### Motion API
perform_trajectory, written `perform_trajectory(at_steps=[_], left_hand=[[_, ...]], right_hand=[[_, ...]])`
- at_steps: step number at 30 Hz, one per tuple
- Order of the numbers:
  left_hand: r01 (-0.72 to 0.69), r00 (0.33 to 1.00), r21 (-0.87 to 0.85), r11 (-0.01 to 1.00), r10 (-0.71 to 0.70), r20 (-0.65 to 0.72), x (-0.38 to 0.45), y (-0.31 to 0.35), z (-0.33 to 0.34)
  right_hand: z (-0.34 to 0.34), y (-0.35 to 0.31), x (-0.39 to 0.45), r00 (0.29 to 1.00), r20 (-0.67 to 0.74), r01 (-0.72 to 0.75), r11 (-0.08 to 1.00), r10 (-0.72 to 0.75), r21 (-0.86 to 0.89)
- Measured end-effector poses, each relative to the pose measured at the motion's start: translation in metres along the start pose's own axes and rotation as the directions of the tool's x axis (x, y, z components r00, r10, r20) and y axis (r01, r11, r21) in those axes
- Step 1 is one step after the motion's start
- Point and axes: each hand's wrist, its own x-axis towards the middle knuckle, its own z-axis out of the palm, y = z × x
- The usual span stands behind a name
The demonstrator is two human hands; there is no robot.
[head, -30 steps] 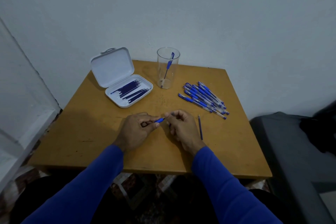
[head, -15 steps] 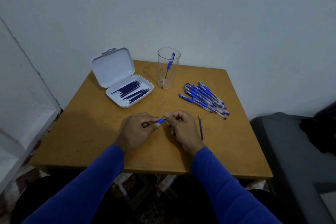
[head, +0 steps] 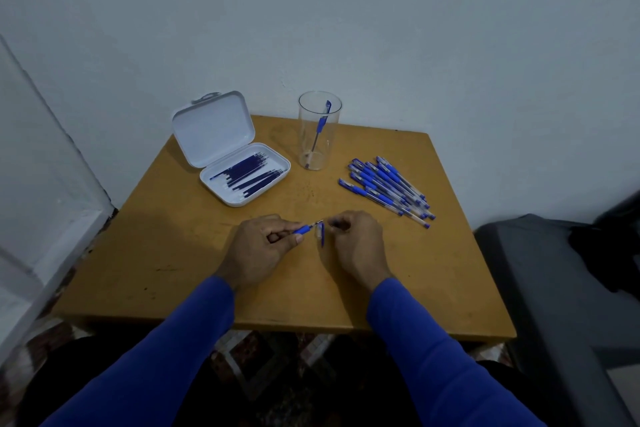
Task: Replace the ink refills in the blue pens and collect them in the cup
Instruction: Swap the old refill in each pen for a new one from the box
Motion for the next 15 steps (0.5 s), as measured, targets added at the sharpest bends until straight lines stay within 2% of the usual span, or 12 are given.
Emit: perform_trajectory(at_steps=[8,12,15], left_hand=[[0.013,1.0,-0.016,1.0,-0.013,-0.007,0.0,-0.001,0.001],[0.006,1.0,0.001,1.0,-0.006,0.0,-0.001,0.001,0.0],[-0.004,1.0,0.011,1.0,0.004,-0.005,-0.001,0.002,0.0]], right_hand=[[0.002,-0.003,0.0,0.998,0.04,0.057,0.99,-0.053,-0.132],[0.003,-0.002,-0.003,0.999,0.008,0.037,0.997,-0.037,-0.064],[0.002,-0.004,-0.012,0.998,-0.059,0.035,0.998,-0.032,0.052]])
